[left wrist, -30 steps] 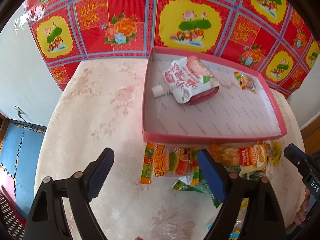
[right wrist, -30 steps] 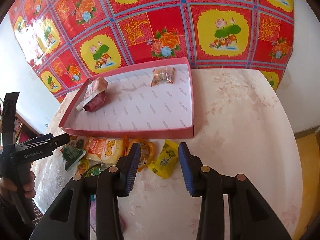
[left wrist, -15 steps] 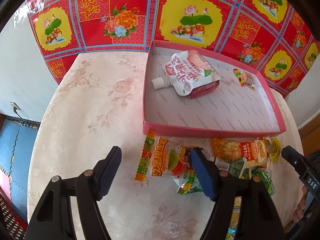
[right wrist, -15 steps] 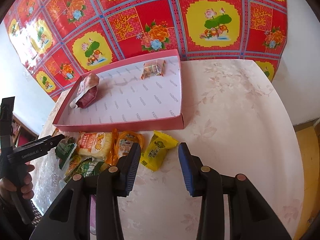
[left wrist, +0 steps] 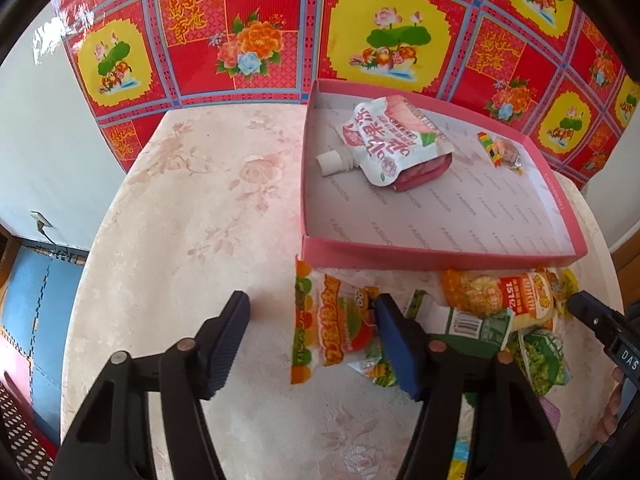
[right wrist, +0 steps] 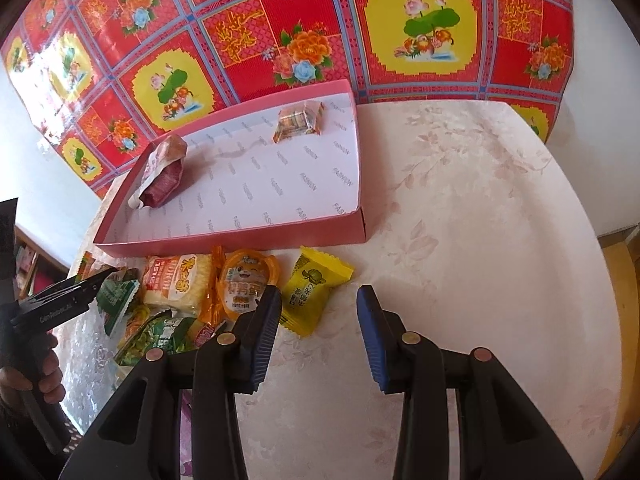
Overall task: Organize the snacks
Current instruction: 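Grasp the orange-green candy strip pack with the left tool while the right grasps the yellow-green pack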
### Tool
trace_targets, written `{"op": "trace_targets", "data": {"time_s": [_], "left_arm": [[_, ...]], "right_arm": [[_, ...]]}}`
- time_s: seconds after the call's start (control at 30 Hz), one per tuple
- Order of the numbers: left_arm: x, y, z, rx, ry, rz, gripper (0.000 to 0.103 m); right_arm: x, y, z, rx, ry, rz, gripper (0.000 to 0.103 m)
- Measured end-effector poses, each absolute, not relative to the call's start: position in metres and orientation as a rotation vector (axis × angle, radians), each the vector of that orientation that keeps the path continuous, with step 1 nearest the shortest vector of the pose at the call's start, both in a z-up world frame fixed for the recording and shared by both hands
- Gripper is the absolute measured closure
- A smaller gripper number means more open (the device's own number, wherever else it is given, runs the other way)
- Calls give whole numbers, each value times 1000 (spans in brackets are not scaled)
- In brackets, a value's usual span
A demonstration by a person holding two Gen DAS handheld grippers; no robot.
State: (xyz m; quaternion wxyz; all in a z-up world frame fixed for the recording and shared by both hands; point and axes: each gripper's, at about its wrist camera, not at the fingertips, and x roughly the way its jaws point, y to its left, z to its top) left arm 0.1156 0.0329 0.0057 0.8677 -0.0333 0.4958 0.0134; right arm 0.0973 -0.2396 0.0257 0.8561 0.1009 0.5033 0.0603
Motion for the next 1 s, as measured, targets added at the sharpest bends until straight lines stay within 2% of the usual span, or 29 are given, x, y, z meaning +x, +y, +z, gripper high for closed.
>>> {"op": "trace_targets", "data": {"time_s": [0.17, 0.33, 0.47, 0.8, 0.93, 1.0], "left_arm": [[114, 35, 5, -56, 1021, 39, 49], [113, 34, 5, -35, 1011, 39, 50], [112, 34, 5, -40, 1003, 22, 67], [103, 41, 12, -100, 998, -16, 71], [97, 40, 17, -105, 987, -26, 71], [95, 40, 20, -109, 980, -31, 71]], "right_arm": [[97, -234, 25, 180, 1033, 118, 62], [95, -231, 25, 155, 1016, 113, 62], [93, -229, 24, 137, 1002, 110, 62], [92, -230, 25, 126, 995, 107, 65], [91, -232, 25, 135, 989, 96, 70], [90, -234, 25, 151, 991, 94, 79]]}}
